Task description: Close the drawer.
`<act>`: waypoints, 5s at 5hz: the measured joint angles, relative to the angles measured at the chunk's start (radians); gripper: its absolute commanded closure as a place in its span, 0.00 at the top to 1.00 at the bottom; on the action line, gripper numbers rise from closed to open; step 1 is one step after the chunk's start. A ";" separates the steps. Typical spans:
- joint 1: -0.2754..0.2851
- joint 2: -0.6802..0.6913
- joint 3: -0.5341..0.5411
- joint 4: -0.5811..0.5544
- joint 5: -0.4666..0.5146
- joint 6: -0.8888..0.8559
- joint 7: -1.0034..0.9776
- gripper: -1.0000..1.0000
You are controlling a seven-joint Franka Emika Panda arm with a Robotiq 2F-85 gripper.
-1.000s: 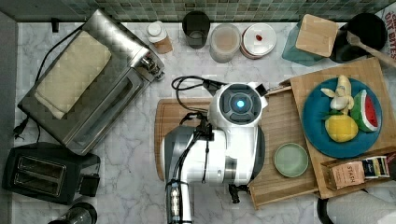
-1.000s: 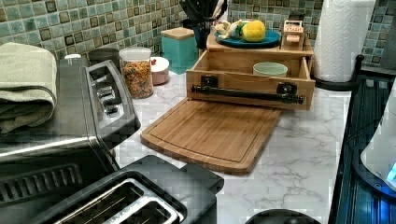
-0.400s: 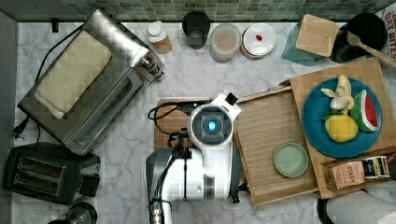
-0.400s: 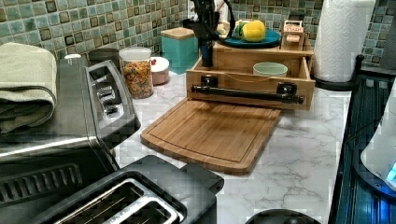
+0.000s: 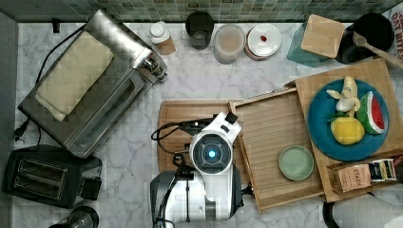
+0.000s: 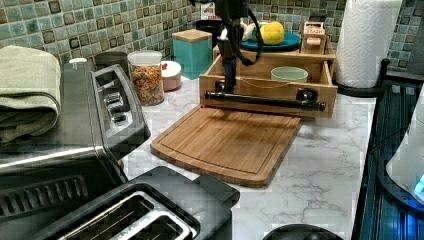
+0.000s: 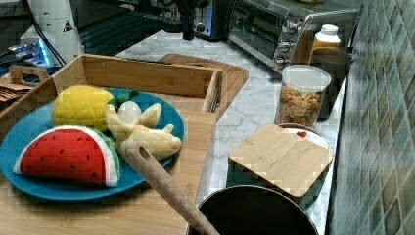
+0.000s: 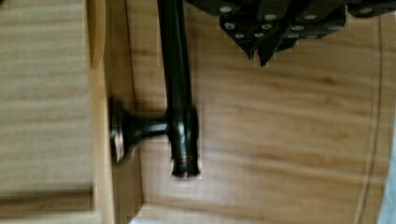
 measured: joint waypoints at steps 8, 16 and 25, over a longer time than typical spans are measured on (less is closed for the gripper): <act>-0.045 0.114 0.039 -0.225 -0.224 0.300 -0.259 0.00; -0.179 0.314 -0.237 0.047 0.018 0.196 -0.651 0.00; -0.232 0.485 -0.266 0.338 0.160 0.028 -0.954 0.00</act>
